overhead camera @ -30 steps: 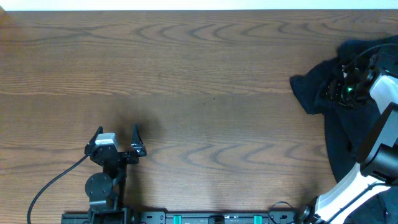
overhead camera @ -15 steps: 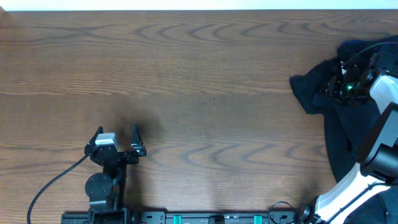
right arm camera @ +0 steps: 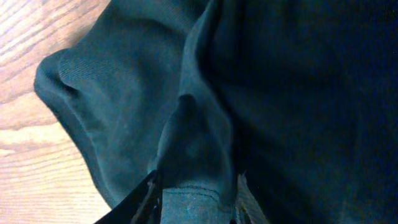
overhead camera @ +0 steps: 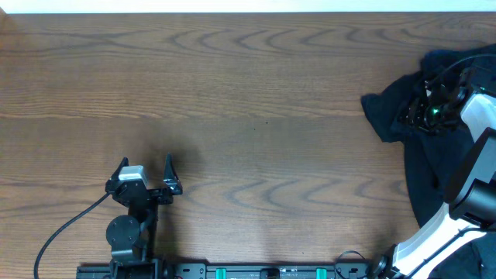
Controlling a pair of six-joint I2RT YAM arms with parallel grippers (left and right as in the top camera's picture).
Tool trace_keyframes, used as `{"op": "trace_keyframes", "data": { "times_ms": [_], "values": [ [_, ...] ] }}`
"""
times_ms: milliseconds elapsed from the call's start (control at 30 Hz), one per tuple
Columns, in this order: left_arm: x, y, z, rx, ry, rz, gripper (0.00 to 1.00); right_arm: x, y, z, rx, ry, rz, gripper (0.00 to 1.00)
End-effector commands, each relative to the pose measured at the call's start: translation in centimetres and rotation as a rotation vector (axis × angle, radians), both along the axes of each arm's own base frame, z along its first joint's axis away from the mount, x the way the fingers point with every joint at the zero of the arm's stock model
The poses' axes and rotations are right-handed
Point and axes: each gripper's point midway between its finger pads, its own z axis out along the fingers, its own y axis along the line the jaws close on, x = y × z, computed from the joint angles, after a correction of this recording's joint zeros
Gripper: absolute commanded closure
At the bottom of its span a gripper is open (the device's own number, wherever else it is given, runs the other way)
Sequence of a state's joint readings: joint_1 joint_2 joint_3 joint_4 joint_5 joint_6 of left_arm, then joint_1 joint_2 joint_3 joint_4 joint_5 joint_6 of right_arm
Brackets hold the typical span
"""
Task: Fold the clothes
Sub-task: 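Reach the right gripper into the black T-shirt pile and grasp fabric, then drag the grasped shirt leftward across the table with the right gripper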
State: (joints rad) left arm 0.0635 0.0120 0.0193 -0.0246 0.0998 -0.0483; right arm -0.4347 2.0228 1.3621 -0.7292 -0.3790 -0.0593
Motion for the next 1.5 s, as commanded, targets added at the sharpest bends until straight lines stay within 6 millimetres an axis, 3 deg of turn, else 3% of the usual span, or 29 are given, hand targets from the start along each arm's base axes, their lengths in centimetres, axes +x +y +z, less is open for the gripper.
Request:
{"op": "trace_keyframes", "data": {
  "times_ms": [0, 200, 233, 333, 433, 533, 633, 833, 967, 1100, 1267, 1467],
  "values": [
    [-0.1, -0.3, -1.5, 0.005, 0.044, -0.017, 0.02, -0.4, -0.1, -1.0, -0.012, 0.029, -0.02, 0.6],
    [-0.1, -0.3, -1.4, 0.005, 0.043, -0.017, 0.02, 0.2, 0.4, -0.9, 0.028, 0.009, -0.057, 0.61],
    [-0.1, -0.3, -1.5, 0.005, 0.044, -0.017, 0.02, 0.2, 0.5, -0.8, 0.037, 0.005, -0.055, 0.64],
    [-0.1, -0.3, -1.4, 0.005, 0.043, -0.017, 0.02, 0.4, 0.9, -0.6, 0.061, -0.004, -0.053, 0.92],
    [-0.1, -0.3, -1.4, 0.005, 0.043, -0.017, 0.02, 0.7, 0.7, -0.3, 0.07, -0.002, -0.088, 0.99],
    [-0.1, -0.3, -1.4, 0.005, 0.043, -0.017, 0.02, 1.9, 0.9, 1.6, 0.11, -0.044, -0.1, 0.99],
    [-0.1, -0.3, -1.4, 0.005, 0.043, -0.017, 0.02, 3.2, 1.4, 5.2, 0.152, -0.101, -0.081, 0.99],
    [-0.1, -0.3, -1.4, 0.005, 0.043, -0.017, 0.02, 3.5, 3.0, 9.9, 0.155, -0.1, -0.04, 0.99],
    [-0.1, -0.3, -1.5, 0.005, 0.044, -0.017, 0.02, 3.2, 6.2, 11.3, 0.161, -0.085, 0.03, 0.99],
    [-0.1, -0.3, -1.4, 0.005, 0.043, -0.017, 0.02, 2.9, 11.0, 11.4, 0.173, -0.055, 0.134, 0.99],
    [-0.1, -0.3, -1.5, 0.005, 0.044, -0.017, 0.02, 2.3, 18.6, 11.3, 0.177, -0.038, 0.311, 0.99],
    [-0.1, -0.3, -1.4, 0.005, 0.043, -0.017, 0.02, 0.7, 27.8, 10.0, 0.064, -0.031, 0.497, 0.99]
  ]
}}
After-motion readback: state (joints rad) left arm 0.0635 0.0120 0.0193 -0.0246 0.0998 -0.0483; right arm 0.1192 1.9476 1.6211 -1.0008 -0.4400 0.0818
